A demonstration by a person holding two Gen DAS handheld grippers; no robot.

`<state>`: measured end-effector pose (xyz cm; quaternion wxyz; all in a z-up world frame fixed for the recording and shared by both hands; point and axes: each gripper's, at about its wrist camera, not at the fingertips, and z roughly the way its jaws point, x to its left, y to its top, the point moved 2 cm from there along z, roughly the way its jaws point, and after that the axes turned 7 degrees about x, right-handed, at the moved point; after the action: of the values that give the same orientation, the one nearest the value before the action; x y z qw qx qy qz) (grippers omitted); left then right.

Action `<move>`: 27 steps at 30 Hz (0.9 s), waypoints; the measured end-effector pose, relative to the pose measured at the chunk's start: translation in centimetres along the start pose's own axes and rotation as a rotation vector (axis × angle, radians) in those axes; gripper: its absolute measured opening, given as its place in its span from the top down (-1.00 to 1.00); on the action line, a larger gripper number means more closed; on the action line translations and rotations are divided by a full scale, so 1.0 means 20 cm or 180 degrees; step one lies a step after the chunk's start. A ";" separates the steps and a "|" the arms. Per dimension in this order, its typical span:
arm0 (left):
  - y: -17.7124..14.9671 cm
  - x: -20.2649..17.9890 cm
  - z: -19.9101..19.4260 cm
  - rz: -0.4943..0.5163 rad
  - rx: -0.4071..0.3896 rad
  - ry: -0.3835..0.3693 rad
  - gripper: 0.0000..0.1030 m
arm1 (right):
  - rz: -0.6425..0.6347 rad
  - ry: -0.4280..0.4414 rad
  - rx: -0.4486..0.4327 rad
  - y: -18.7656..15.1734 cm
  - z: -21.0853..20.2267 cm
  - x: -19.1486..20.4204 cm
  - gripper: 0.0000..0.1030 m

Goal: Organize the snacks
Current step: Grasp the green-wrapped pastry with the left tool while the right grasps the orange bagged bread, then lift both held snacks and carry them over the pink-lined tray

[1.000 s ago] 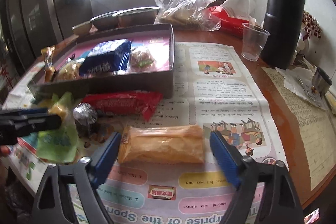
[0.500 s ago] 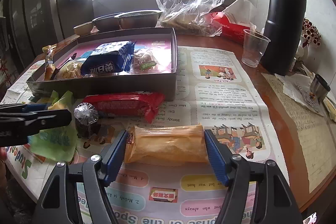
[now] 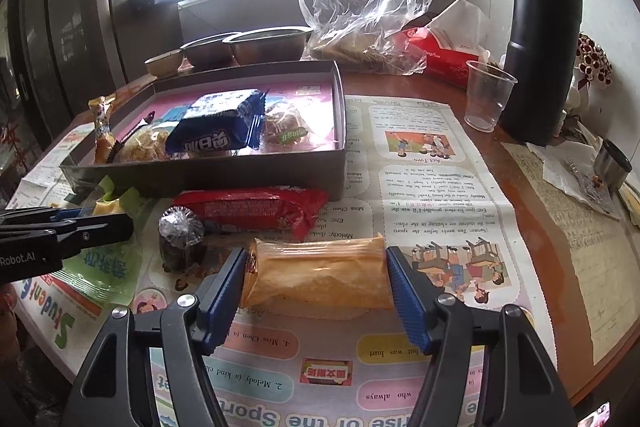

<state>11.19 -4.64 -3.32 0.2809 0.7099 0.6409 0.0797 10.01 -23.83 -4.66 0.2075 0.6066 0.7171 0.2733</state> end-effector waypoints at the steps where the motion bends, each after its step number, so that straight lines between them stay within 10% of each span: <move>1: 0.00 0.00 -0.02 0.0001 -0.0029 -0.0002 0.33 | 0.0002 -0.0002 -0.0019 0.00 -0.01 0.00 -0.32; 27: 0.13 0.09 -0.25 -0.0105 -0.0429 -0.0071 0.33 | 0.0090 0.0102 -0.0450 0.19 -0.21 0.04 -0.32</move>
<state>11.29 -1.49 1.70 0.3366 0.6796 0.6425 0.1102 10.06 -23.29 1.02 0.2344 0.5961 0.6906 0.3358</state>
